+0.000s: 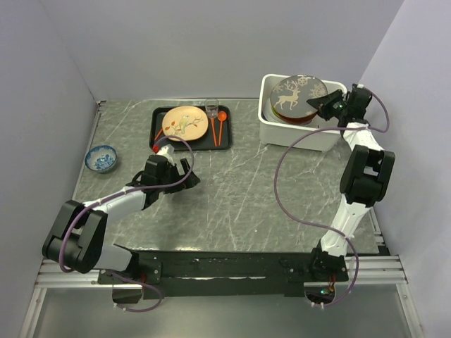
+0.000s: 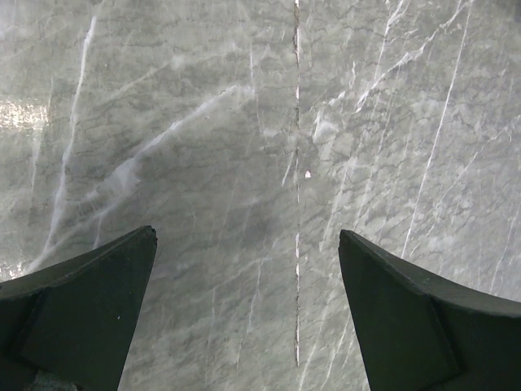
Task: Place the plates into the plastic bin on the countertop
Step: Place the plate in the plastic bin.
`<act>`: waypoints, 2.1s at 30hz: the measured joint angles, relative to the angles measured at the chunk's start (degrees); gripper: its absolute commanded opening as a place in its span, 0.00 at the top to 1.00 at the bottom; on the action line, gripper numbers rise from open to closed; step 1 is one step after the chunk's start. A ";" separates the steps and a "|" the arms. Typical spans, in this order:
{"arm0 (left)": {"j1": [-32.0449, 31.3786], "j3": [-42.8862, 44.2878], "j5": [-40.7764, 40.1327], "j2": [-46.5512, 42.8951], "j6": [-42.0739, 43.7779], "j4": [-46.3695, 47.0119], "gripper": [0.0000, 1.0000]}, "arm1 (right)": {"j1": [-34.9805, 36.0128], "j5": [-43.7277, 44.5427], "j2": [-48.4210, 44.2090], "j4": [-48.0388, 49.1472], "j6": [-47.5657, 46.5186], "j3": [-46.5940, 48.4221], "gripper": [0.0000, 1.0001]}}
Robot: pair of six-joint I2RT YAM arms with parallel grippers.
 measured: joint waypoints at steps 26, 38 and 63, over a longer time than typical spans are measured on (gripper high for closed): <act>0.00 0.48 -0.20 -0.09 0.44 -2.97 0.01 | 0.04 2.49 2.01 -3.74 -2.25 1.55 0.17; 0.00 0.48 0.07 -0.07 0.42 -2.93 0.01 | 3.80 22.29 -2.78 -23.10 -19.37 11.89 0.06; 0.00 0.48 0.07 -0.07 0.44 -2.91 0.01 | 8.02 31.47 7.61 -36.57 -27.39 24.26 0.04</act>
